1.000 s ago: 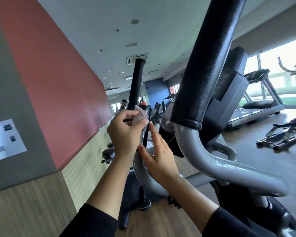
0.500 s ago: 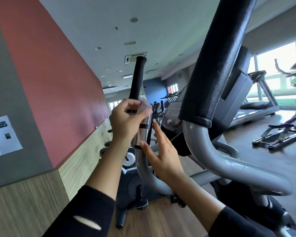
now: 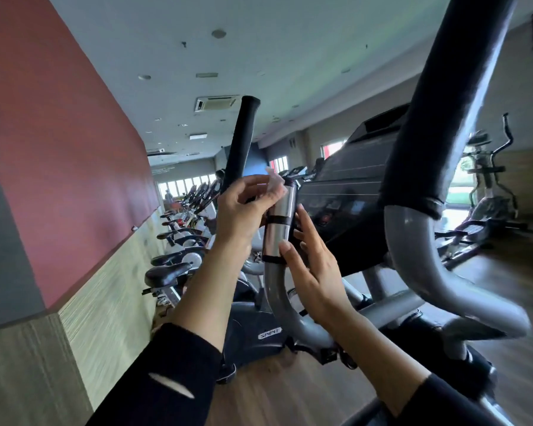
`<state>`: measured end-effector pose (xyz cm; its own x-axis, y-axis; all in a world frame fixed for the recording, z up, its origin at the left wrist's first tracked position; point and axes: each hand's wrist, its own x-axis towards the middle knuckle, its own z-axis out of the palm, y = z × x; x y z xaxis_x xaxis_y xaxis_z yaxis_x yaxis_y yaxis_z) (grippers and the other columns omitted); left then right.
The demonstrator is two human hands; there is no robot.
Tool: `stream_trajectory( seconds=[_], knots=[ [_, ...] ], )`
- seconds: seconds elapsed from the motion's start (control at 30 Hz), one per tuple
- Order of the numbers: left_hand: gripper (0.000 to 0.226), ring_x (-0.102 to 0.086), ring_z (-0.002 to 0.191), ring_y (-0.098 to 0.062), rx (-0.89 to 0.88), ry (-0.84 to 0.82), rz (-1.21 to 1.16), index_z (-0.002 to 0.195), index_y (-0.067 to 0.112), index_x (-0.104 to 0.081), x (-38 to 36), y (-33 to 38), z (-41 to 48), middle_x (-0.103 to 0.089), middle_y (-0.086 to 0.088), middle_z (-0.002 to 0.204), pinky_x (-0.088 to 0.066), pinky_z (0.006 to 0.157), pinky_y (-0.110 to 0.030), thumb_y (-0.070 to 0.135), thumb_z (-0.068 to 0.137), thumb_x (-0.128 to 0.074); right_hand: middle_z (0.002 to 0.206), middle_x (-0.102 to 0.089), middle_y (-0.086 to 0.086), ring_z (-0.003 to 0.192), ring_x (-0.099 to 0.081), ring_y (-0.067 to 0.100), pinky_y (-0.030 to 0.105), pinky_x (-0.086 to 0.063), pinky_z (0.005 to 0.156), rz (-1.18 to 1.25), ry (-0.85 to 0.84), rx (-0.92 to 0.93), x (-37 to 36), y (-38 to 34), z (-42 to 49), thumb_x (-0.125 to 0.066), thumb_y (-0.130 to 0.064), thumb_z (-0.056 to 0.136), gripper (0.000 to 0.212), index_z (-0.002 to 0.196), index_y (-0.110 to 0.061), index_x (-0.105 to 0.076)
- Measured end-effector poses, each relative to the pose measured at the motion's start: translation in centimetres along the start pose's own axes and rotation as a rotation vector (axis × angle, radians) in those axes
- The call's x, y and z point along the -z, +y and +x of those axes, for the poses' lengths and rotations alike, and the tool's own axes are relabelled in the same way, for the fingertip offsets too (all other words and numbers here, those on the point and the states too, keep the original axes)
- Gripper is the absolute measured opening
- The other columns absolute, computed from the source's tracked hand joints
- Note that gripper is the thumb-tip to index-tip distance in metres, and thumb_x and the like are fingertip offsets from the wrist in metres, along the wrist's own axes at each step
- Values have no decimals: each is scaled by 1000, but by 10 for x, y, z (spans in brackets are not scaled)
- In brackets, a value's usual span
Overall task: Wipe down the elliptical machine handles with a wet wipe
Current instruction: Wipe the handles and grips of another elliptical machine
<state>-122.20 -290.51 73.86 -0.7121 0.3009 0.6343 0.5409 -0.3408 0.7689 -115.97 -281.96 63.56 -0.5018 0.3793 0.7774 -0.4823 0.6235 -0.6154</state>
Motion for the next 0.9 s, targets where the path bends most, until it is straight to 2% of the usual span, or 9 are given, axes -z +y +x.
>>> stream_trajectory(
  seconds=[0.07,0.2,0.33,0.43,0.47,0.63,0.7,0.83,0.9],
  knots=[
    [22,-68,99,-30,23,-19,-46,89,17,-71,2,-6,0,-73,-10,98,-53,90,-54,12,70,-81,150,-42,-7,135,-40,5,42,-39,109,-4,49,0,-1,-2,1,-37,-59,90,63,149,-43,-19],
    [30,-68,102,-25,60,-46,-95,88,23,-73,18,-22,-24,-74,-6,100,-50,93,-56,31,60,-81,150,-38,-13,134,-40,4,39,-39,109,-60,105,1,-3,-7,0,-37,-54,91,62,149,-37,-25],
    [26,-69,97,-25,41,-94,-76,89,14,-72,31,-35,-43,-74,-3,96,-53,89,-54,23,66,-80,144,-36,-24,131,-41,0,33,-40,108,-110,122,-5,-3,-12,-5,-41,-48,93,57,148,-41,-28],
    [21,-70,94,-22,26,-71,-70,91,8,-71,28,-30,-37,-74,-4,94,-58,84,-40,13,73,-80,141,-39,-23,129,-43,-1,34,-41,107,-126,155,-7,-5,-14,-7,-43,-46,92,56,146,-39,-31],
    [21,-70,94,-22,8,-57,-61,90,8,-71,24,-27,-30,-74,-5,93,-57,84,-39,13,73,-81,141,-40,-23,129,-43,-1,37,-42,107,-126,165,-10,-6,-15,-8,-44,-47,92,55,146,-40,-32],
    [24,-70,87,-20,-104,-4,1,80,23,-69,8,-22,3,-74,-1,87,-56,83,-46,33,65,-85,142,-43,-19,129,-44,1,41,-41,107,-144,203,-47,-10,-18,-15,-45,-43,92,53,143,-42,-35],
    [21,-68,86,-15,-159,0,58,81,24,-68,10,-26,-6,-72,4,86,-55,82,-39,33,70,-84,141,-45,-17,129,-45,2,42,-42,106,-141,212,-56,-11,-18,-17,-45,-42,91,52,143,-41,-37],
    [16,-63,81,1,-232,-10,119,86,19,-69,25,-41,-37,-69,11,86,-50,76,-20,24,76,-80,132,-45,-29,125,-48,1,41,-44,104,-177,222,-64,-12,-18,-23,-46,-41,91,51,141,-41,-40],
    [13,-63,81,-1,-269,1,130,85,19,-69,31,-48,-49,-68,15,84,-49,77,-19,22,77,-79,136,-47,-23,127,-48,5,43,-45,103,-194,229,-77,-13,-18,-28,-46,-47,90,50,140,-41,-43]
  ],
)
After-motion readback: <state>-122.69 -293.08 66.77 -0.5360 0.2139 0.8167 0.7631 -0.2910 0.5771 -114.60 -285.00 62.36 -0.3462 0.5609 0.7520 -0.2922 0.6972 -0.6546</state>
